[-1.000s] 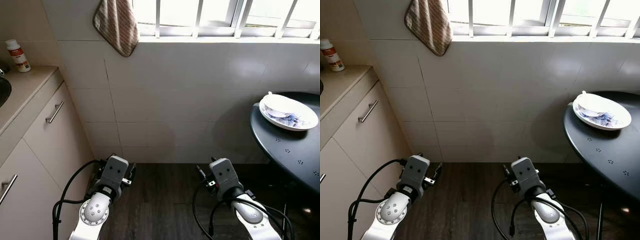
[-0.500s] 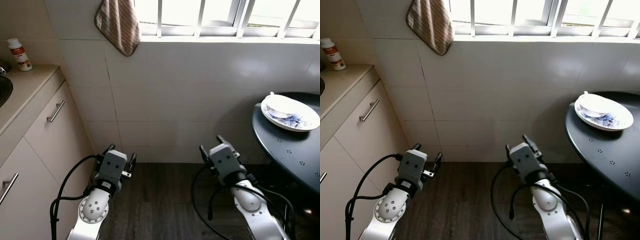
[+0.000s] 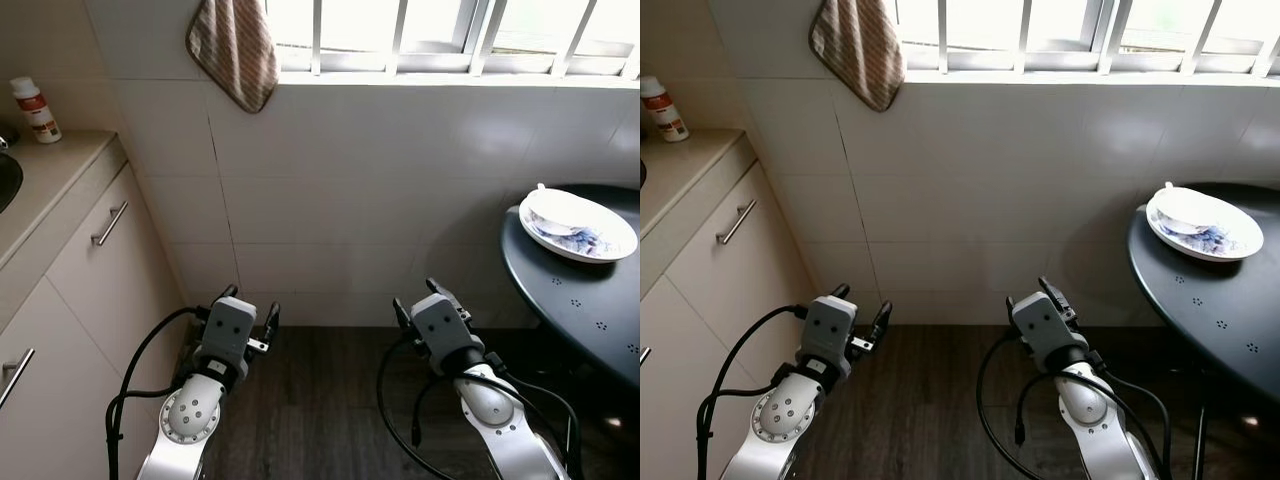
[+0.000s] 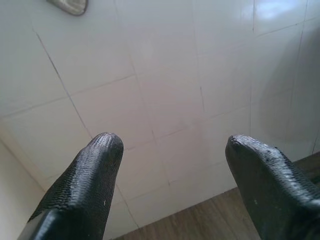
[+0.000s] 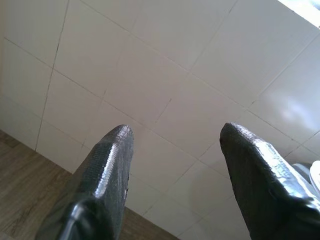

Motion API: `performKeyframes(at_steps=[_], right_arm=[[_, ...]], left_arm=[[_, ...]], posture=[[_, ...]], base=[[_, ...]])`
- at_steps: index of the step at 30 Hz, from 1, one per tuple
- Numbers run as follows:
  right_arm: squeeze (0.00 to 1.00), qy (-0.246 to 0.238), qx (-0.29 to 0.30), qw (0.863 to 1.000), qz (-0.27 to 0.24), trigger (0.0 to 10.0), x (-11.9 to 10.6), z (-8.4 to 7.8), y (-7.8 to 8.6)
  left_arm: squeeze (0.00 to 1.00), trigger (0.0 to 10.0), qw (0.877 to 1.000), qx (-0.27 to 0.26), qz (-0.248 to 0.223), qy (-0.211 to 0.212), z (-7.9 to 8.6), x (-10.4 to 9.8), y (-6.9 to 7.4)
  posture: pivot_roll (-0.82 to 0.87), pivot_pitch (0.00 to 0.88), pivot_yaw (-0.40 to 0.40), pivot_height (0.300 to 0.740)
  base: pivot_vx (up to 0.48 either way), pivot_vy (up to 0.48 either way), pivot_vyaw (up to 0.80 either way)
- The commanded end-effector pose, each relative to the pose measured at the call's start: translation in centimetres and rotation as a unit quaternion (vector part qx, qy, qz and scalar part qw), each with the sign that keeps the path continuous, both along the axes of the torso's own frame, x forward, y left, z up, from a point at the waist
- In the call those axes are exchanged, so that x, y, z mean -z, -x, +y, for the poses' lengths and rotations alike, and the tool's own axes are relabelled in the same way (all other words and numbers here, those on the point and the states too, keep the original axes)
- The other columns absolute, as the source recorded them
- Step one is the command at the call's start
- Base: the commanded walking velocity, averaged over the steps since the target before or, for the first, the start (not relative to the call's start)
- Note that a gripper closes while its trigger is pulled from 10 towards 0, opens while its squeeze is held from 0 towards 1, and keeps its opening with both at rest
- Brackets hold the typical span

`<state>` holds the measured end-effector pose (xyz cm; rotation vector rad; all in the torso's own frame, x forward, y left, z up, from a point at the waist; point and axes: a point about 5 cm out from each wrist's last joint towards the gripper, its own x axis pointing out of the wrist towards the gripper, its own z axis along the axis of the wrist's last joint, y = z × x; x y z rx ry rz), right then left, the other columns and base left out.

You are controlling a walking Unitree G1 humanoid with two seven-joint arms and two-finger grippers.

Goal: Kitchen organization

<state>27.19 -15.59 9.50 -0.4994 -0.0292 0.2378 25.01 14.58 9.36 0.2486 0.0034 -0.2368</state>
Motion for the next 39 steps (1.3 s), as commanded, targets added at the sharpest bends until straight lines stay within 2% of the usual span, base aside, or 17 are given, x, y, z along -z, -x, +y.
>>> performKeyframes(at_steps=[1, 9, 33, 39], right_arm=[[0.00, -0.013, 0.004, 1.000, -0.003, 10.0, -0.22, -0.06, -0.24], [0.00, -0.006, 0.001, 1.000, 0.000, 10.0, -0.02, 0.07, -0.37], [0.00, -0.007, 0.002, 1.000, 0.010, 10.0, 0.17, -0.03, -0.58], [0.00, -0.008, 0.003, 1.000, 0.010, 10.0, 0.18, -0.04, -0.61]], left_arm=[[0.00, 10.0, 1.000, 0.005, -0.003, -0.003, -0.08, 0.01, -0.11], [0.00, 10.0, 1.000, 0.011, -0.002, -0.005, -0.22, 0.11, -0.13], [0.00, 10.0, 1.000, 0.012, 0.001, -0.003, -0.29, 0.18, -0.34], [0.00, 10.0, 1.000, 0.012, 0.001, -0.002, -0.26, 0.20, -0.37]], posture=[[0.02, 0.000, -0.029, 0.740], [0.02, 0.000, -0.030, 0.740], [0.02, 0.000, -0.033, 0.740], [0.02, 0.000, -0.034, 0.740]], base=[[0.319, 0.000, 0.00], [0.348, 0.000, 0.00], [0.318, -0.339, 0.00], [0.124, -0.041, 0.00]])
